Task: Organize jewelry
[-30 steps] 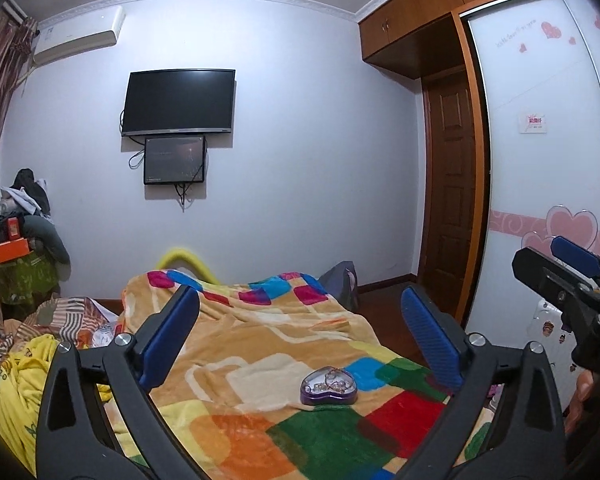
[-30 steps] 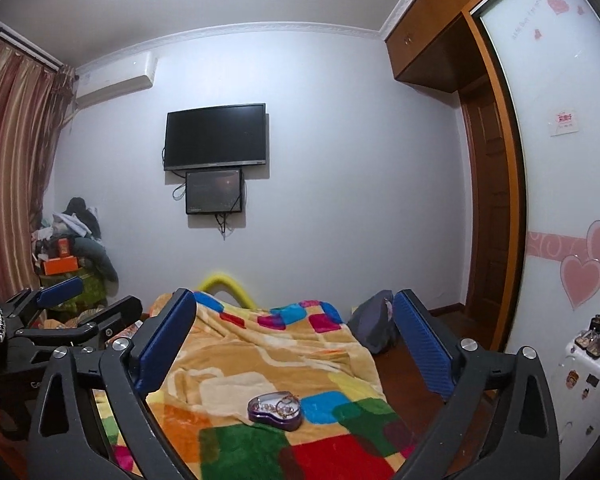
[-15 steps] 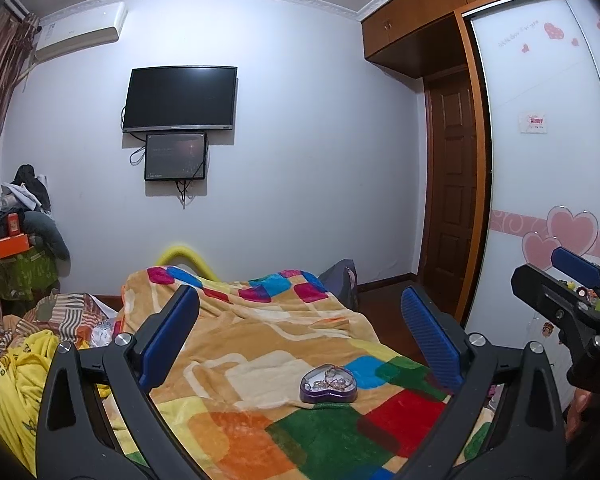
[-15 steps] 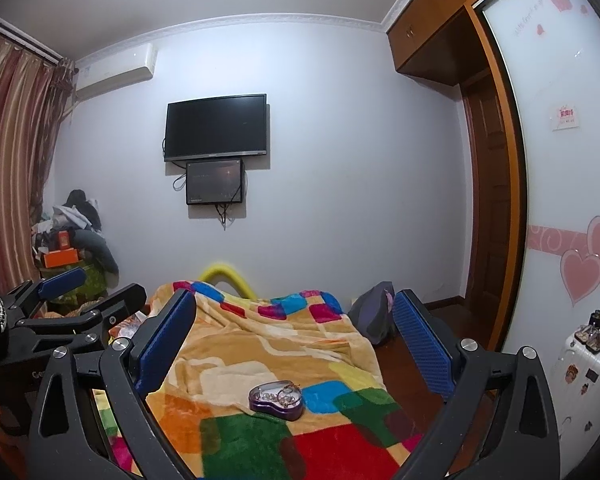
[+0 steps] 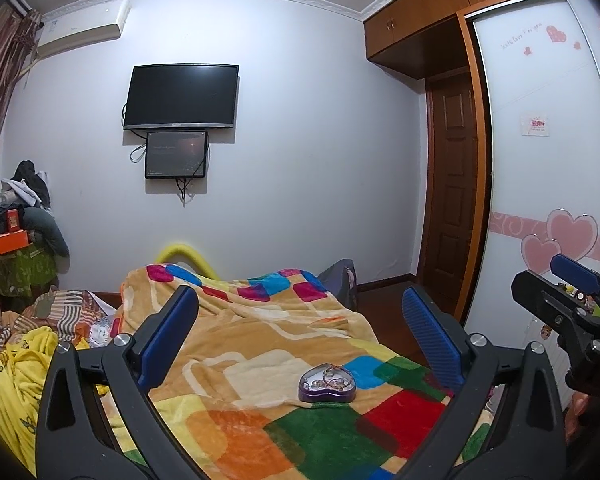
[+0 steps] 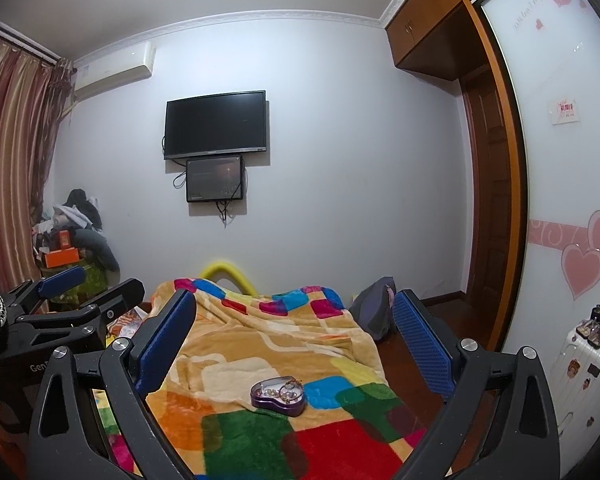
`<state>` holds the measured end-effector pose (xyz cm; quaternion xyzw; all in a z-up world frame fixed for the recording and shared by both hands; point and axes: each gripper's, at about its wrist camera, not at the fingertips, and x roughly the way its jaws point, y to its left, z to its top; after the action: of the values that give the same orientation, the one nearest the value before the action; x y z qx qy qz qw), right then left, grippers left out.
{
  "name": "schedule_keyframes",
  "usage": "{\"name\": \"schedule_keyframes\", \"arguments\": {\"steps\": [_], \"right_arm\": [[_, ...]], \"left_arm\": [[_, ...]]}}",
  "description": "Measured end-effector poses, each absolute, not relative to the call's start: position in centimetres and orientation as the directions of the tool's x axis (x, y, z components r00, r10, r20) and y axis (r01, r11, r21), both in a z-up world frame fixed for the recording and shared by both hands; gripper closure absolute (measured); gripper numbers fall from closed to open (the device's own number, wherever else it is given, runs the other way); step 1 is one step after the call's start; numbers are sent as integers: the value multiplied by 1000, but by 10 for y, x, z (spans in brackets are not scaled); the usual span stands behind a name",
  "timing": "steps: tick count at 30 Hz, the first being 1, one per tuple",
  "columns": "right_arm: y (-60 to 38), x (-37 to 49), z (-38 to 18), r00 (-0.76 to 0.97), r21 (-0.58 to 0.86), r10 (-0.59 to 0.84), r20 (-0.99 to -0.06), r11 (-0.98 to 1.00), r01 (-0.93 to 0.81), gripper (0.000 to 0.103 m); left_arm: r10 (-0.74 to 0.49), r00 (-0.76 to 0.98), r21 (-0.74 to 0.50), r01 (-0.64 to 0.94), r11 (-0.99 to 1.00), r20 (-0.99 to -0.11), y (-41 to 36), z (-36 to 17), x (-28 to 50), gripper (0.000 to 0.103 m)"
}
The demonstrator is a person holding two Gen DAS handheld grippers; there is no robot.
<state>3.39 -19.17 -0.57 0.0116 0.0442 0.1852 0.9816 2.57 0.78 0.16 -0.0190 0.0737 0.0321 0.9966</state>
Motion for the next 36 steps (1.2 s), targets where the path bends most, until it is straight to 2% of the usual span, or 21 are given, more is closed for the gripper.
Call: {"name": "schedule_keyframes", "arguments": {"steps": [36], "right_arm": [[-193, 37, -7, 926, 58, 366, -96, 930, -362, 5]], "left_arm": [[29, 983, -39, -37, 999, -179, 10, -3, 32, 0]]}}
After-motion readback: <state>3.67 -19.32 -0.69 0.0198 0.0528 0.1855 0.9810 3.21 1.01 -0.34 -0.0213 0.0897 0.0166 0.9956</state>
